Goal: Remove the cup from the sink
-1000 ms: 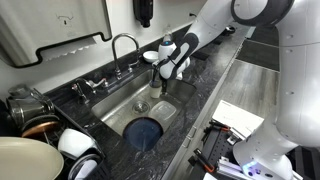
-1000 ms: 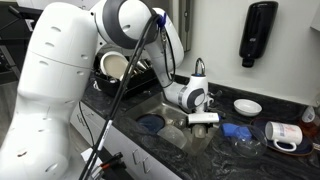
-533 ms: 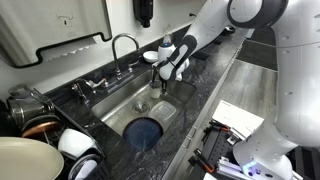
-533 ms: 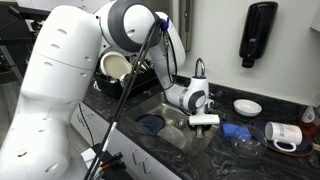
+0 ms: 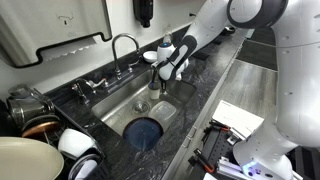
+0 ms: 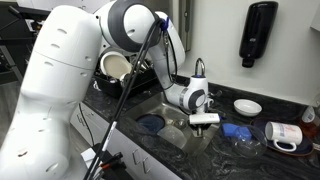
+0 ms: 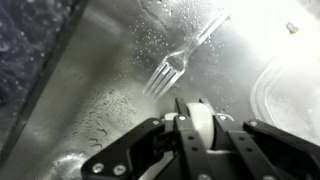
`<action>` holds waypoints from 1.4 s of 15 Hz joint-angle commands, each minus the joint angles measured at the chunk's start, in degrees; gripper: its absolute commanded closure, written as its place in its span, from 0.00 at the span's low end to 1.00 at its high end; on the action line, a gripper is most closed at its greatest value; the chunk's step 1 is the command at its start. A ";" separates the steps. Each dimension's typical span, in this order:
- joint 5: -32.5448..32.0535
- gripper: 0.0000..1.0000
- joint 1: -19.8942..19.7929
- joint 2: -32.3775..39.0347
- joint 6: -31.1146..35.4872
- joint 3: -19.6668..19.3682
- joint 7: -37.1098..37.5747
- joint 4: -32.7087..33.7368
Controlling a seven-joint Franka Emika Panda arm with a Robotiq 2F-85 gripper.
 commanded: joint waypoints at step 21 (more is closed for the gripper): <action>2.28 0.96 -1.32 -15.05 -18.18 -1.04 -2.08 -0.88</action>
